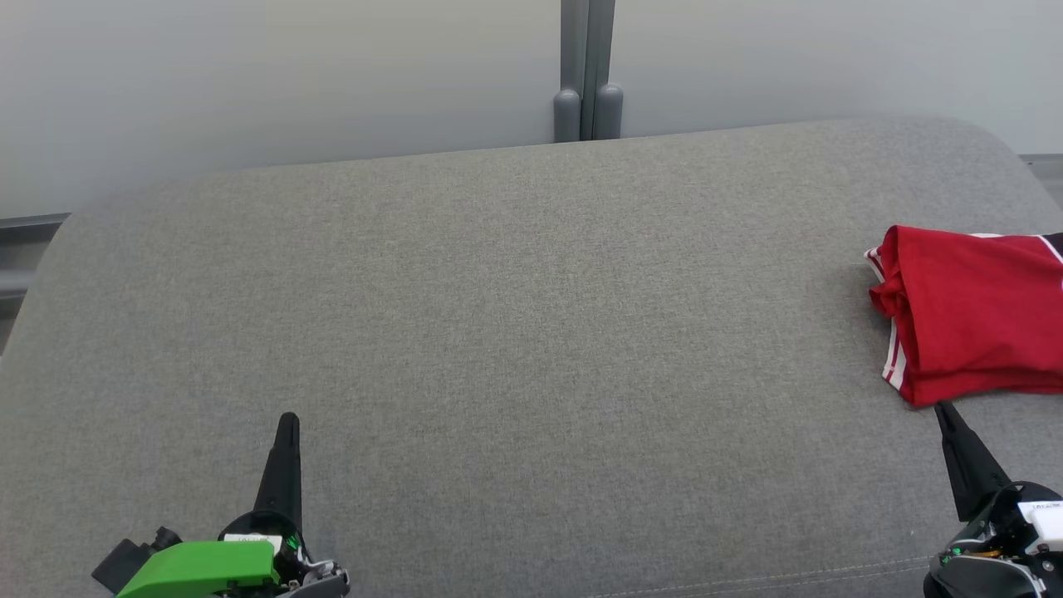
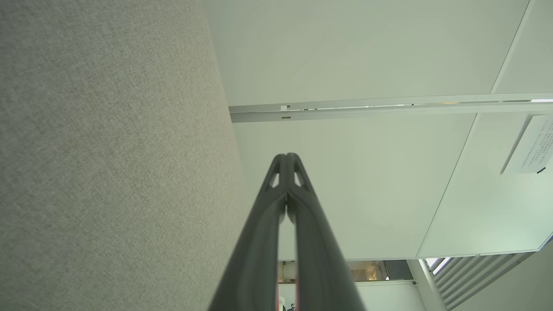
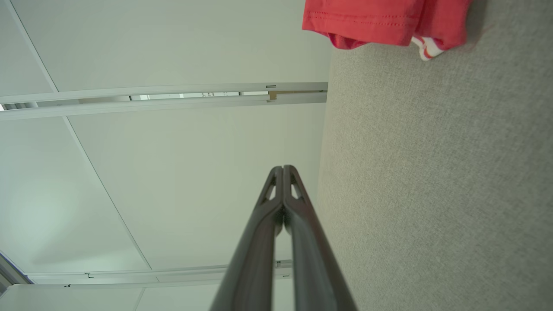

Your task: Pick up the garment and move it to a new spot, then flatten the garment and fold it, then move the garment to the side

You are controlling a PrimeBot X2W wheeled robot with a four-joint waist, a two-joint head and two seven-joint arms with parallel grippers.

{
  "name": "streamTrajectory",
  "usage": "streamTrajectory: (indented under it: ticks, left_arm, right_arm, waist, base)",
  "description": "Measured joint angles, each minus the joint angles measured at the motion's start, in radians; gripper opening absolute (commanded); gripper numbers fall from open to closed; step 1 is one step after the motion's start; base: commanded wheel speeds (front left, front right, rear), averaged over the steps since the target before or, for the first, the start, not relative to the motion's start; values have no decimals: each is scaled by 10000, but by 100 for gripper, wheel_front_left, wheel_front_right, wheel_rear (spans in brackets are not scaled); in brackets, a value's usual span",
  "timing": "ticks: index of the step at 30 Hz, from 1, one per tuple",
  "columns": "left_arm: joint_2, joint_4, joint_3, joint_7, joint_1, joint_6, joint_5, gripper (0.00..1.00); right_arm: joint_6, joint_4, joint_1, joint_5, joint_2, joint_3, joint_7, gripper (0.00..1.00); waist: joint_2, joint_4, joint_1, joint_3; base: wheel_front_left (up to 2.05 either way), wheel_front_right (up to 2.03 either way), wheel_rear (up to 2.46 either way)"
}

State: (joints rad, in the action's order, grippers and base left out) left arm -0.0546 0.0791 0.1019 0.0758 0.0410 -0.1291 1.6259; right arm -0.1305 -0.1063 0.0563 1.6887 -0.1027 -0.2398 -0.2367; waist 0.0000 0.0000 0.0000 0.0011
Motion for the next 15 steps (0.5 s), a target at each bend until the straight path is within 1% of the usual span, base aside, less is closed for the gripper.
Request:
streamTrajectory:
  ticks: [15]
  left_arm:
    - [10, 0, -8, -15, 1, 0, 0, 0]
  right_arm:
    - [0, -8, -6, -35, 65, -73, -82, 0]
  waist:
    - [0, 0, 0, 0]
  base:
    - [0, 0, 0]
